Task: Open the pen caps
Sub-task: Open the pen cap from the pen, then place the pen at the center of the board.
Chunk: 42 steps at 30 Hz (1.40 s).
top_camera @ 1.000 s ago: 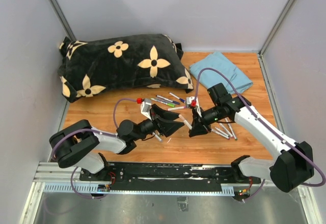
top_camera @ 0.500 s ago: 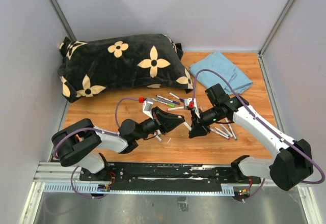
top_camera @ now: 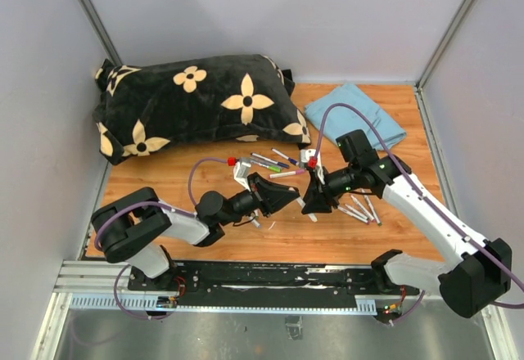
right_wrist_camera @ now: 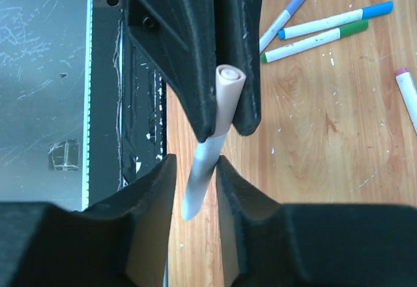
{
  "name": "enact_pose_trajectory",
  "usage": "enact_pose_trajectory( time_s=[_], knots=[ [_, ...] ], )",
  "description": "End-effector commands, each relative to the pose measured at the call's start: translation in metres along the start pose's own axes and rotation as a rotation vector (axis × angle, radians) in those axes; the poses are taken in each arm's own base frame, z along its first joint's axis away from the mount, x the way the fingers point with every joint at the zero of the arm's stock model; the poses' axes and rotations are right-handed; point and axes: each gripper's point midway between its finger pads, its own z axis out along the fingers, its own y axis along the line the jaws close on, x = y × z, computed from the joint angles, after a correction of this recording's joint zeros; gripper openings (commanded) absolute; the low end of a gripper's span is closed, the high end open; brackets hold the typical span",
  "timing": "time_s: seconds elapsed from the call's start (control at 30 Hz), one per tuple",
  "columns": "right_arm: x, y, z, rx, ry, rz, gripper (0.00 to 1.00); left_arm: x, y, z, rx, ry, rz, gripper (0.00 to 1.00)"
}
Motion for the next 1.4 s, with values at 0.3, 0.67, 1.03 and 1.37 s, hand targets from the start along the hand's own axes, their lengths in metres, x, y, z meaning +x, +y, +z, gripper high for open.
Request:
enact_pose_trajectory(
  time_s=[0.3,0.67,1.03,1.37],
  knots=[
    [0.003,0.002,0.011,-0.055,0.014,0.075,0.25,-0.063,-0.053,0.009,0.192,-0.244,0.076,0.0],
    [0.017,-0.002,0.01,-0.037,0.071,0.077,0.01,-0.118,-0.03,0.003,0.112,-0.396,0.07,0.0],
    [0.041,-0.025,0.006,0.061,0.198,0.145,0.01,-0.207,-0.01,-0.01,-0.024,-0.608,0.183,0.0],
    [0.171,-0.071,-0.035,0.375,0.777,0.227,0.08,-0.124,0.034,-0.073,-0.247,-0.389,-0.022,0.0]
  ],
)
